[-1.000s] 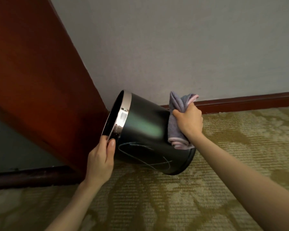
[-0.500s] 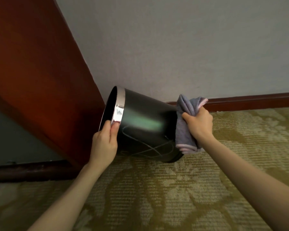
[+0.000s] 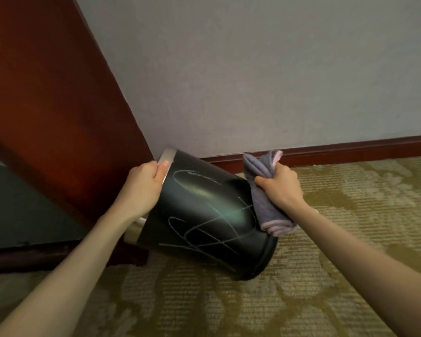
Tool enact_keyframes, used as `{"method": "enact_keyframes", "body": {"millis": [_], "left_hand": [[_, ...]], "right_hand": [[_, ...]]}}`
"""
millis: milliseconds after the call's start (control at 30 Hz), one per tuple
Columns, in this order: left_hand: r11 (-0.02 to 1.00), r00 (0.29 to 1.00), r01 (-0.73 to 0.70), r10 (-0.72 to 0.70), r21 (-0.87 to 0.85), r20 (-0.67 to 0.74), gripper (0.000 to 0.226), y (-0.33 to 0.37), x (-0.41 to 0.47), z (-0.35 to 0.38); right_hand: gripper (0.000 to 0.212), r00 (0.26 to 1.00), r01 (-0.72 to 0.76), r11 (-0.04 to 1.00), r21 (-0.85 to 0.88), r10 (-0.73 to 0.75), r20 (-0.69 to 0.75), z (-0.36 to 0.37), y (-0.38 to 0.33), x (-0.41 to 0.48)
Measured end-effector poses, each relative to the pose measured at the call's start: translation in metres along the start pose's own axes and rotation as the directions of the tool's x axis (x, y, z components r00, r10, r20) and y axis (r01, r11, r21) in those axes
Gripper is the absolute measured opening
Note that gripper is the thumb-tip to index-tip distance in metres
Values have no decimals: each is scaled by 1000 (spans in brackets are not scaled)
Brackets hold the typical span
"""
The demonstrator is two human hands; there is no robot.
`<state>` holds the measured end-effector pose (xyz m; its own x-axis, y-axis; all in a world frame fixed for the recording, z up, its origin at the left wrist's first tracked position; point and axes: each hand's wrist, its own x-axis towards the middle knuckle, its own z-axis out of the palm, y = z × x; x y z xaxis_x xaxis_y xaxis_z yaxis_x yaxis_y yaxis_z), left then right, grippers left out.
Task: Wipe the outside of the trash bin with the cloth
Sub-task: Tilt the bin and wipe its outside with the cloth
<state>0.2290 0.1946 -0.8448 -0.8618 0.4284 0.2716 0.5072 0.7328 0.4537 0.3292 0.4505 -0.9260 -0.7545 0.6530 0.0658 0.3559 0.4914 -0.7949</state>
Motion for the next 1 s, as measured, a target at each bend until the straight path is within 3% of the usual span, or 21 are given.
{"method": "enact_keyframes", "body": {"millis": [100, 233, 367, 500, 667, 1000], "left_hand": [[999, 996, 30, -29, -11, 81, 51, 9, 7, -5], [976, 991, 88, -66, -200, 115, 55, 14, 10, -7], [949, 988, 22, 27, -314, 152, 27, -5, -3, -5], [959, 991, -12, 50, -282, 125, 37, -22, -19, 2], [973, 1000, -8, 13, -229, 20, 25, -26, -17, 6], [981, 988, 151, -155, -123, -19, 34, -10, 13, 16]], "right_hand": [[30, 998, -25, 999, -38, 27, 53, 1, 4, 1], [30, 995, -78, 995, -64, 81, 55, -1, 7, 7], [28, 992, -107, 993, -51, 110, 60, 2, 6, 11], [28, 991, -115, 992, -44, 118, 63, 5, 1, 14], [30, 999, -53, 985, -167, 53, -8, 15, -20, 4], [52, 970, 86, 995, 46, -73, -234, 35, -36, -73]]}}
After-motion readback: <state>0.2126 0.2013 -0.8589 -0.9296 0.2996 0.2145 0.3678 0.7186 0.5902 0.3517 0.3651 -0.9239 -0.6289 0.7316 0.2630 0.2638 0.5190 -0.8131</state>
